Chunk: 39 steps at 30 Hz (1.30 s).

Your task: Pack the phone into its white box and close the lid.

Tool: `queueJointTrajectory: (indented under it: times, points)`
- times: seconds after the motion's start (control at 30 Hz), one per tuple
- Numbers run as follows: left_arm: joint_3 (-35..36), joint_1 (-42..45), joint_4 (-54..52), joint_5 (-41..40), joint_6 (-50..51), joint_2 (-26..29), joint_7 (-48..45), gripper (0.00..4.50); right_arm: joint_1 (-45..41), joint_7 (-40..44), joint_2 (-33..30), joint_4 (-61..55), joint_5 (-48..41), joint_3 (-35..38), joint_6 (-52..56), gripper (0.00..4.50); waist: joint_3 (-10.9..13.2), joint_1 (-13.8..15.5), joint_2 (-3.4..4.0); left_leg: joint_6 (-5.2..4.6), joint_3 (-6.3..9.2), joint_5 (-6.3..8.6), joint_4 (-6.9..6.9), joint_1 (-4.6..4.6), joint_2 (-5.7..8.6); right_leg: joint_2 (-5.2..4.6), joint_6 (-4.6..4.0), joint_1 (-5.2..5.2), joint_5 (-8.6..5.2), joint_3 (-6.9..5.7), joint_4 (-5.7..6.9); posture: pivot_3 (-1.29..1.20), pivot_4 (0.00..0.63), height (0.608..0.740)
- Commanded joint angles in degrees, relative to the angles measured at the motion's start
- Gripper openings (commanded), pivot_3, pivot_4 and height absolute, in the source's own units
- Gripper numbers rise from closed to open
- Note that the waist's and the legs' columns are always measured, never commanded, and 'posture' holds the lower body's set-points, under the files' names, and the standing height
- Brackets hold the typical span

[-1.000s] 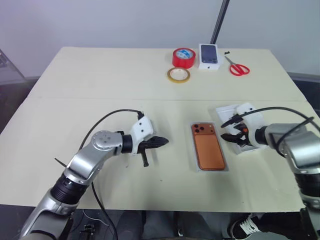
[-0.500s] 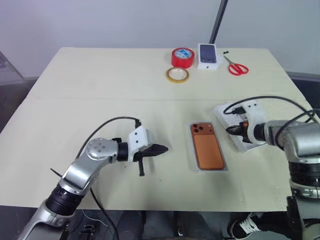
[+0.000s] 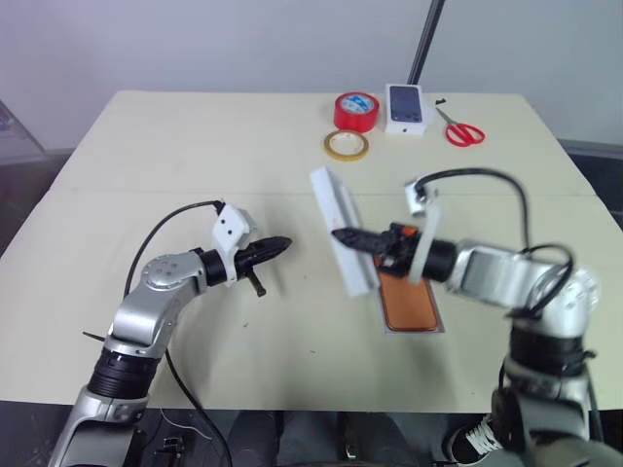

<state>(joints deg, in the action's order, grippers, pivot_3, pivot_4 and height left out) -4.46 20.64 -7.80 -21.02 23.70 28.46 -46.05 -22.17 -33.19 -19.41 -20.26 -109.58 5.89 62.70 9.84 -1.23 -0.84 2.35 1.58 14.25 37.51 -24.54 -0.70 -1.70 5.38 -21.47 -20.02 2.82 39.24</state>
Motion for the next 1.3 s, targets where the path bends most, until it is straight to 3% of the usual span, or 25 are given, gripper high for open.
queueJointTrajectory:
  times: [0.03, 0.13, 0.23, 0.33, 0.5, 0.57, 0.63, 0.77, 0.8, 1.0, 1.13, 1.3]
  points:
    - [-0.59, 0.77, -2.27, -0.39, -0.24, -0.50, -0.66, 0.00, 4.26, -7.95, -0.11, -6.03, -3.42, -2.39, -7.68, 0.05, 0.00, 0.02, 0.00, 0.00, 0.01, 0.00, 0.02, 0.04, -0.01, 0.01, 0.00, 0.02, 0.00, 0.00, 0.02, 0.00, 0.150, 0.717]
    - [-3.69, 0.35, -4.47, -0.72, 1.40, -1.29, -1.77, 0.00, 6.10, -10.25, -1.12, -5.54, -3.42, -1.51, -9.70, 0.91, 0.00, 0.12, 0.00, 0.00, 0.05, 0.00, 0.02, 0.06, -0.03, 0.04, 0.00, 0.05, 0.00, 0.00, 0.01, 0.00, 0.150, 0.717]
    - [-7.82, 0.57, -5.59, 0.90, 1.18, -2.43, -2.62, 0.00, 2.34, -8.95, -5.03, -3.78, -3.42, 0.70, -9.10, 2.50, -0.01, 0.17, 0.01, 0.00, 0.01, 0.00, 0.01, 0.07, -0.03, 0.05, 0.00, 0.05, 0.00, 0.01, 0.01, 0.00, 0.150, 0.717]
    - [-10.43, 2.51, -4.43, 1.89, 1.34, -5.38, -1.64, 0.00, -2.00, -3.89, -13.80, -1.74, -3.42, 2.15, -5.64, 3.84, 0.01, 0.41, 0.06, 0.00, 0.01, 0.00, 0.01, 0.08, -0.02, 0.08, -0.01, 0.05, 0.00, 0.01, 0.01, 0.00, 0.150, 0.717]
    - [-14.00, 6.46, -0.27, 3.78, 1.78, -11.71, 0.11, 0.00, -4.94, 6.88, -31.81, 2.28, 0.43, 3.78, 0.14, 3.84, 0.03, 0.61, 0.08, -0.02, 0.04, 0.01, 0.02, 0.05, 0.00, 0.08, -0.01, 0.09, -0.01, 0.01, -0.09, 0.00, 0.150, 0.717]
    - [-15.02, 7.52, 1.12, 4.27, 1.77, -13.68, 0.31, 0.00, -4.48, 11.48, -36.37, 2.62, 7.22, 3.57, 1.55, 3.31, 0.03, 0.51, 0.09, -0.05, 0.03, 0.03, 0.01, 0.06, -0.02, 0.09, -0.01, 0.12, -0.01, 0.02, -0.12, 0.00, 0.150, 0.717]
    - [-15.56, 8.14, 2.11, 4.44, 2.07, -15.05, 0.25, 0.00, -3.81, 16.02, -39.40, 1.71, 14.54, 2.49, 2.19, 2.49, 0.02, 0.32, 0.10, -0.06, 0.00, 0.03, -0.02, 0.07, -0.04, 0.12, -0.01, 0.08, -0.01, 0.04, -0.11, 0.00, 0.150, 0.717]
    - [-15.27, 8.81, 2.84, 4.26, 2.45, -16.57, 0.32, 0.00, -3.28, 23.70, -41.68, -0.67, 26.64, 0.19, 1.70, 0.34, 0.01, 0.33, 0.13, -0.05, 0.00, 0.03, -0.03, 0.10, -0.13, 0.15, -0.02, 0.05, 0.00, 0.09, -0.07, 0.00, 0.150, 0.717]
    - [-14.63, 8.88, 2.69, 3.81, 2.91, -16.78, 0.58, 0.00, -3.37, 25.37, -42.01, -1.58, 29.71, -0.61, 1.55, 0.03, 0.01, 0.39, 0.13, -0.05, 0.00, 0.03, -0.03, 0.10, -0.13, 0.14, -0.02, 0.05, 0.00, 0.09, -0.07, 0.00, 0.150, 0.717]
    - [-10.19, 9.38, 0.63, 3.06, 9.99, -12.82, 2.75, 0.00, -2.38, 35.80, -45.27, -7.79, 50.70, -9.13, -1.22, 0.03, 0.02, 0.56, 0.15, -0.05, 0.02, 0.03, 0.00, 0.08, -0.10, 0.11, -0.01, 0.06, -0.01, 0.08, -0.08, 0.00, 0.150, 0.717]
    - [-9.40, 9.27, -0.42, 3.99, 12.70, -8.92, 3.49, 0.00, -1.69, 40.27, -44.26, -9.41, 57.18, -10.65, -1.47, 0.03, 0.02, 0.57, 0.14, -0.05, 0.02, 0.03, 0.00, 0.07, -0.10, 0.11, -0.01, 0.04, -0.01, 0.08, -0.08, 0.00, 0.150, 0.717]
    - [-13.48, 9.68, 1.48, 7.13, 14.37, -7.07, 3.15, 0.00, -1.63, 44.09, -42.14, -10.58, 62.62, -11.85, -0.84, 0.03, 0.02, 0.69, 0.14, -0.04, 0.03, 0.03, 0.00, 0.08, -0.06, 0.08, -0.01, 0.06, -0.01, 0.07, -0.08, 0.00, 0.150, 0.717]
